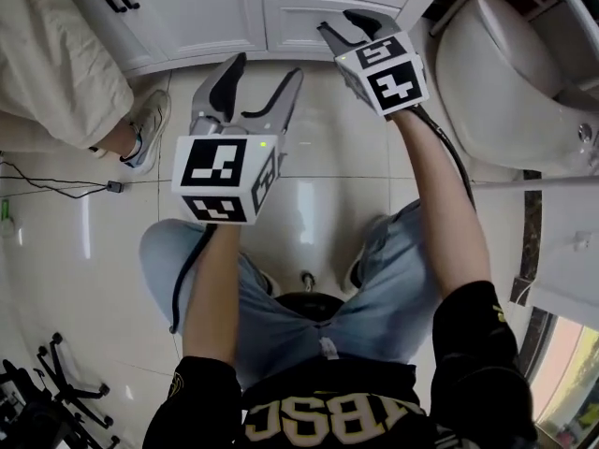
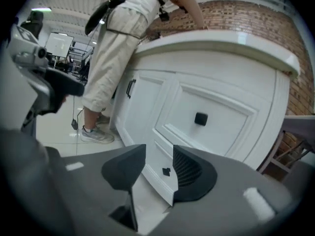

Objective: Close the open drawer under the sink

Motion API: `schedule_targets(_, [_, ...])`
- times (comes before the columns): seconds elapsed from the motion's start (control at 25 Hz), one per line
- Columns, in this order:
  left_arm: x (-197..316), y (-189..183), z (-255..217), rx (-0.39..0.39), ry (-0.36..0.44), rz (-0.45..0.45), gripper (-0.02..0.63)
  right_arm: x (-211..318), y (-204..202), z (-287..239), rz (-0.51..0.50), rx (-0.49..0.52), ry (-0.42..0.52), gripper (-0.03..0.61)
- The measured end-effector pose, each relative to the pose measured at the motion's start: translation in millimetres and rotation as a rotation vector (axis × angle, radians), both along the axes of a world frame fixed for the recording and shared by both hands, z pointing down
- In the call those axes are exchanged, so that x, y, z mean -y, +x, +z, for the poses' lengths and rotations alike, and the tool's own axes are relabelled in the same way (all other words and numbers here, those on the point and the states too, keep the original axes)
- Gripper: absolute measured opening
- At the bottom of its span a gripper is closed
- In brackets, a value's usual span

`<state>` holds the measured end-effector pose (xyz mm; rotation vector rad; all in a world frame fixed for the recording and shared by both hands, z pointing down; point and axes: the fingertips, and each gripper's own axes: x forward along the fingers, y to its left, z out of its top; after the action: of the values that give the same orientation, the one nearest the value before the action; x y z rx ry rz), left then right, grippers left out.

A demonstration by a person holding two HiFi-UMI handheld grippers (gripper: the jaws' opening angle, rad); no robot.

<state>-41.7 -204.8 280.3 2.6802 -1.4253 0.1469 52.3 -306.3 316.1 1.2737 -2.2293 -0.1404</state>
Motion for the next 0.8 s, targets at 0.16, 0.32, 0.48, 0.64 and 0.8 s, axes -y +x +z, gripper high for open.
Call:
schedule_targets(0.16, [-18.0, 4.8, -6.1, 0.001, 0.014, 0.011, 0.304, -59.5, 11.3, -51.4, 0.001, 0.151, 0.110, 0.175])
schedule_targets(0.32, [-30.3, 11.7, -10.6, 0.018, 0.043, 0.032, 0.301, -99.2, 27.6, -70.3, 0.050, 0.351, 0.147, 0.264])
schedule_targets(0.48, [-38.1, 18.4, -9.9, 0.034, 0.058, 0.040, 0.301, -133.8, 47.2, -56.2, 0.141, 0.376, 0.188, 0.296])
schedule_targets(0.64, [-40.5, 17.4, -12.6, 0.037, 0.085, 0.015, 0.299, -152.0, 73.9, -68.8, 0.266, 0.424, 0.310, 0.335])
schedule_targets(0.8, [-40.8, 12.6, -18.9, 0.086, 0.157, -0.023, 0.295, -152.3, 102.2, -76.1, 0.424, 0.473, 0.356, 0.341])
